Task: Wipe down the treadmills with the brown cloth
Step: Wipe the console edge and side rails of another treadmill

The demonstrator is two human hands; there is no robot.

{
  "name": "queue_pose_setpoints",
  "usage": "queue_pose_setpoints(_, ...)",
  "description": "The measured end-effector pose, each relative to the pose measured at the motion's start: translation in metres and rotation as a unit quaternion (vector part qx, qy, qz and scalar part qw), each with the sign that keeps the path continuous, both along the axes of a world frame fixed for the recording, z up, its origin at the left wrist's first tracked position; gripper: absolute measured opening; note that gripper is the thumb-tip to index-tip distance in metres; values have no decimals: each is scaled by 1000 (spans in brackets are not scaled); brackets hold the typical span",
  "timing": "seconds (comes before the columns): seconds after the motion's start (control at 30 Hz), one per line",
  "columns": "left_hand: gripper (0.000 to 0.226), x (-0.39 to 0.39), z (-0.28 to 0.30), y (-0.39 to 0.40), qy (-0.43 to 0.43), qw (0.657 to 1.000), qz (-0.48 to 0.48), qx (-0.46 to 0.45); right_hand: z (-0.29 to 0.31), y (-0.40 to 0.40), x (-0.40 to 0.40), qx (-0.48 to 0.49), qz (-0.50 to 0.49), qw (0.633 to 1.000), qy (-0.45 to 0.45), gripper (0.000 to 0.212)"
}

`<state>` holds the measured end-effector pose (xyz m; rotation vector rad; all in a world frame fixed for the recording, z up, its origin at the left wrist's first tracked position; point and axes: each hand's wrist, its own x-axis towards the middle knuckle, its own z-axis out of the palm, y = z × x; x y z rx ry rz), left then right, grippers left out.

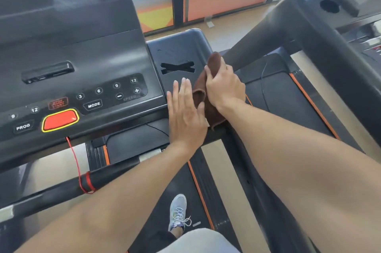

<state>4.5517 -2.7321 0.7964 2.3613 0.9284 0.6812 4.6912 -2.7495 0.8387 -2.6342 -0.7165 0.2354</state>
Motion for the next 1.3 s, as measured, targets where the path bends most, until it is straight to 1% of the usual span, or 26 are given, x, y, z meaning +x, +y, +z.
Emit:
queue_pose_setpoints(0.13, 69, 3, -4, 0, 34, 999, -15, 18, 7, 30, 17, 21, -32, 999, 24, 57)
queue_pose_setpoints(0.33, 70, 8, -10, -1, 101, 993, -10, 67, 12, 58, 33, 26, -90, 995, 22, 59)
queue_pose_setpoints(0.43, 70, 8, -11, -1, 108, 991, -15, 73, 12, 56, 34, 24, -87, 995, 33, 64)
queue_pose_setpoints(0.57, 70, 8, -9, -1, 115, 991, -15, 64, 12, 40, 34, 21, -67, 994, 82, 64)
queue_pose_setpoints(0.73, 73, 7, -4, 0, 96, 994, -21, 51, 5, -12, 21, 44, -75, 986, 140, 67)
queue_pose_setpoints(0.83, 69, 6, -3, 2, 92, 994, -26, 48, 3, -56, -3, 29, -75, 986, 144, 68)
queue_pose_setpoints(0.9, 58, 4, -3, 1, 66, 997, -33, 36, 1, -87, -23, 15, -66, 989, 133, 65)
queue_pose_setpoints(1.0, 33, -1, -2, -1, -11, 999, -31, -8, 2, -130, -54, 9, -54, 991, 122, 63)
queue_pose_setpoints(1.1, 22, -10, 4, -6, -67, 997, -48, -6, -2, -170, -82, -25, -38, 995, 88, 71)
queue_pose_setpoints(1.13, 22, -14, 5, -11, -81, 995, -64, 2, -4, -184, -92, -43, -24, 996, 68, 77)
queue_pose_setpoints(1.2, 29, -28, 2, -34, -104, 989, -108, 10, -9, -211, -112, -66, -14, 997, 35, 89)
queue_pose_setpoints(1.27, 40, -50, -11, -74, -103, 984, -138, -37, -14, -237, -130, -84, -16, 996, 4, 92)
queue_pose_setpoints(1.3, 44, -63, -20, -98, -93, 983, -136, -82, -15, -249, -138, -90, -17, 996, -8, 93)
